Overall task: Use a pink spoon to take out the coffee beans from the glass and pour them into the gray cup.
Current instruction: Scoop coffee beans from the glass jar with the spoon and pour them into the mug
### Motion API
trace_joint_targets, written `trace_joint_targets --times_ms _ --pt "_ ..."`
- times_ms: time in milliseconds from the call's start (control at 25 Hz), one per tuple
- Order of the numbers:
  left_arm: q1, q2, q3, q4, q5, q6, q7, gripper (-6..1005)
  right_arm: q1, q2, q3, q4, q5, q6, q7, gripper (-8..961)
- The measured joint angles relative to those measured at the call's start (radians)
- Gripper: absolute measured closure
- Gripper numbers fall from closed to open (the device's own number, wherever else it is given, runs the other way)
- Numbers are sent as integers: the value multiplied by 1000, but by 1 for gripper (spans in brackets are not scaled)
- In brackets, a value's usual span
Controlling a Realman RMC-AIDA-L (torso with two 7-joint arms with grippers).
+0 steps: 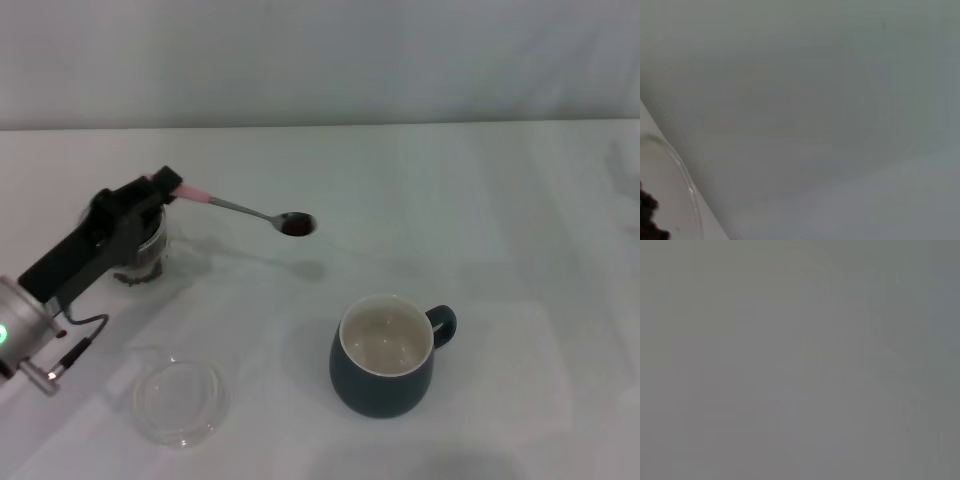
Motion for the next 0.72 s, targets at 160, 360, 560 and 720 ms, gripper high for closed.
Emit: trace_joint_targets --times_ms 160,360,560,720 --pt "-38 -1 17 -14 39 -1 4 863 1 1 -11 0 0 2 -9 227" --pt "-71 -1 83 -3 60 -25 20 863 1 3 -13 3 0 3 -10 227" --pt "-99 -1 141 1 64 -46 52 863 0 3 -13 6 0 5 -10 227" --pt "-105 -1 160 16 70 -55 102 863 -1 4 -12 7 0 5 -10 227"
